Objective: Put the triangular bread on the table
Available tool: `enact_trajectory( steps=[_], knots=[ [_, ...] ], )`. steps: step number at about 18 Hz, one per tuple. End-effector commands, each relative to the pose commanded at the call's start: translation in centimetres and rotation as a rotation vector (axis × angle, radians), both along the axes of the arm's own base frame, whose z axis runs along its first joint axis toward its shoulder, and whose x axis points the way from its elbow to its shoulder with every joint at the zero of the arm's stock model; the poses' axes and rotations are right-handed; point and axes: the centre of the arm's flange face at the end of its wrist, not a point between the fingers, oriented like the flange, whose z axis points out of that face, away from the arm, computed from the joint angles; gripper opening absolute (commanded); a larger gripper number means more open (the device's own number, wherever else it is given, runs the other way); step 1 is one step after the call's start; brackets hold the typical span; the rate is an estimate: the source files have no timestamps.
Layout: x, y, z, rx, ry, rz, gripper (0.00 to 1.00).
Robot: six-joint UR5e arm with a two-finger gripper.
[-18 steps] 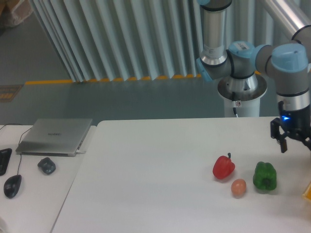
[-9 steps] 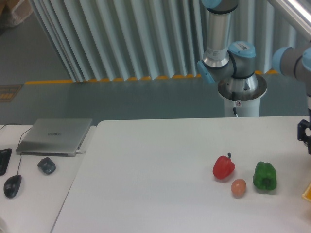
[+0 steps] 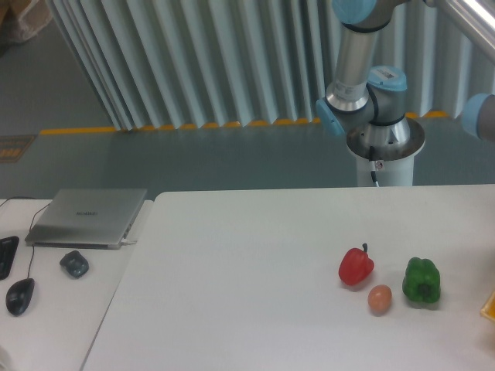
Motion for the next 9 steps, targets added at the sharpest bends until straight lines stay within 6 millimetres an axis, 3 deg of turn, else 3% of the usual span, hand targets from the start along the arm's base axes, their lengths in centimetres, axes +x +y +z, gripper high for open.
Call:
enact_trajectory(
  steps=[4,9],
  knots=[
    [-1.6,-0.9,-1.6,-0.014,-0.018,-0.021,1.0],
    [-2.1,-1.7,-4.1,-0.039,-0.059,-0.014,1.0]
  ],
)
